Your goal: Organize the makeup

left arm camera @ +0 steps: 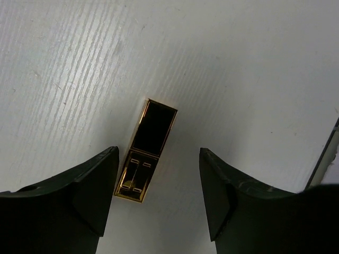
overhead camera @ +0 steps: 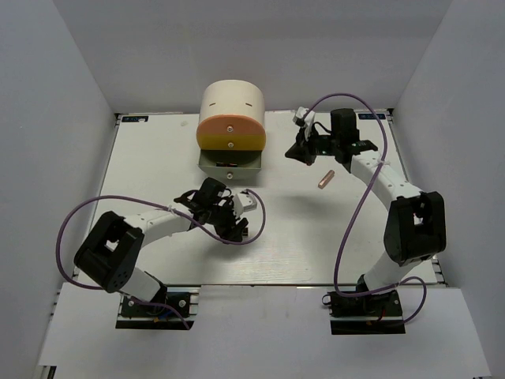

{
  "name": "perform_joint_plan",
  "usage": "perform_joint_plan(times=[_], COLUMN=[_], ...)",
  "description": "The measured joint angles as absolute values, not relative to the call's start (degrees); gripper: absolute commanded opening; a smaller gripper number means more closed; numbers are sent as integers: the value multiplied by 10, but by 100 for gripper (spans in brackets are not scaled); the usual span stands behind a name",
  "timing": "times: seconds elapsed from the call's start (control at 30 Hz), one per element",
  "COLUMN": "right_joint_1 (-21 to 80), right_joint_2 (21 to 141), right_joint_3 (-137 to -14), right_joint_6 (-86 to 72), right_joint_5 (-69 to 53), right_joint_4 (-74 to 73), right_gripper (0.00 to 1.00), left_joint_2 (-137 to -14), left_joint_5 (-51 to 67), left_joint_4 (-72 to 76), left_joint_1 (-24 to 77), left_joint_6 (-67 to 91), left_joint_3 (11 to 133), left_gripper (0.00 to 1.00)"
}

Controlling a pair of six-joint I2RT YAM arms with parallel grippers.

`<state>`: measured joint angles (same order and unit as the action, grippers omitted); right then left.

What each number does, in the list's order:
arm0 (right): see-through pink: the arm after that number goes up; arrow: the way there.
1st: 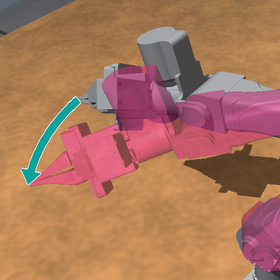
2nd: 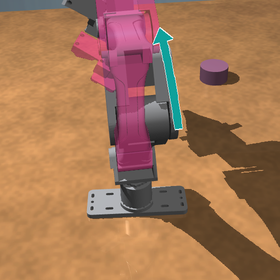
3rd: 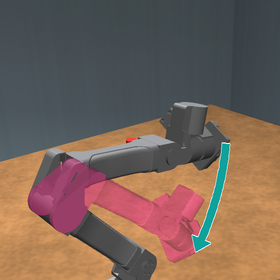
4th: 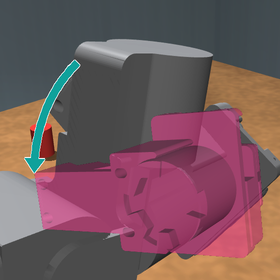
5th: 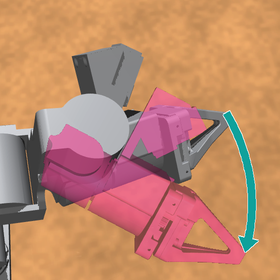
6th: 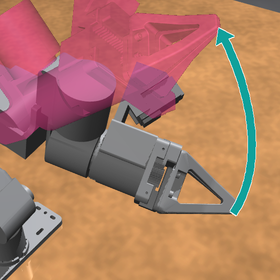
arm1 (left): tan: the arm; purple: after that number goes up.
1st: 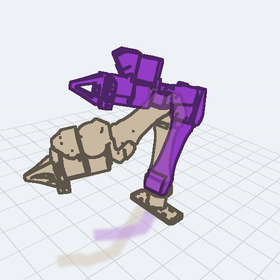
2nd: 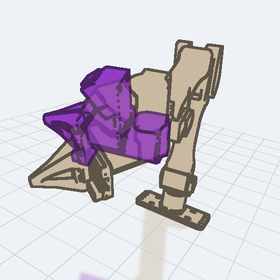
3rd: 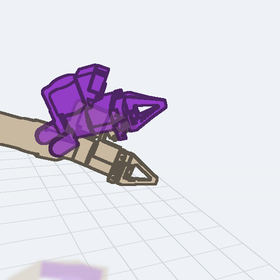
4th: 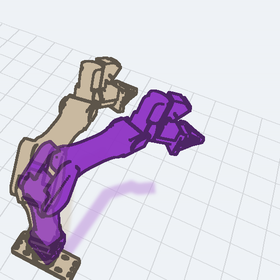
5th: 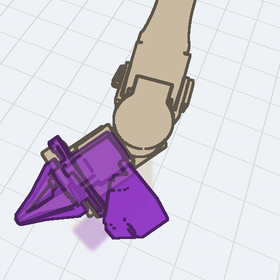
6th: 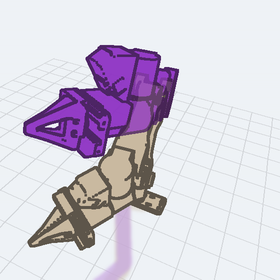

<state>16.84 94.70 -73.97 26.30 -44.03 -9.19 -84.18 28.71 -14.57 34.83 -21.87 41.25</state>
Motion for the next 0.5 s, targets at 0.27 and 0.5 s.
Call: perform_joint_plan(times=[0.27, 0.5], right_joint_1=[147, 132], right_joint_2=[923, 908], right_joint_3=[-720, -703], right_joint_6=[245, 239], right_joint_5=[-455, -466], right_joint_4=[-87, -81], right_gripper=[0, 0], left_joint_2=[-874, -845], left_joint_5=[241, 196], left_joint_4=[-139, -132], left_joint_1=[366, 370], left_joint_6=[-235, -236], left_joint_3=[420, 422], left_gripper=[33, 24])
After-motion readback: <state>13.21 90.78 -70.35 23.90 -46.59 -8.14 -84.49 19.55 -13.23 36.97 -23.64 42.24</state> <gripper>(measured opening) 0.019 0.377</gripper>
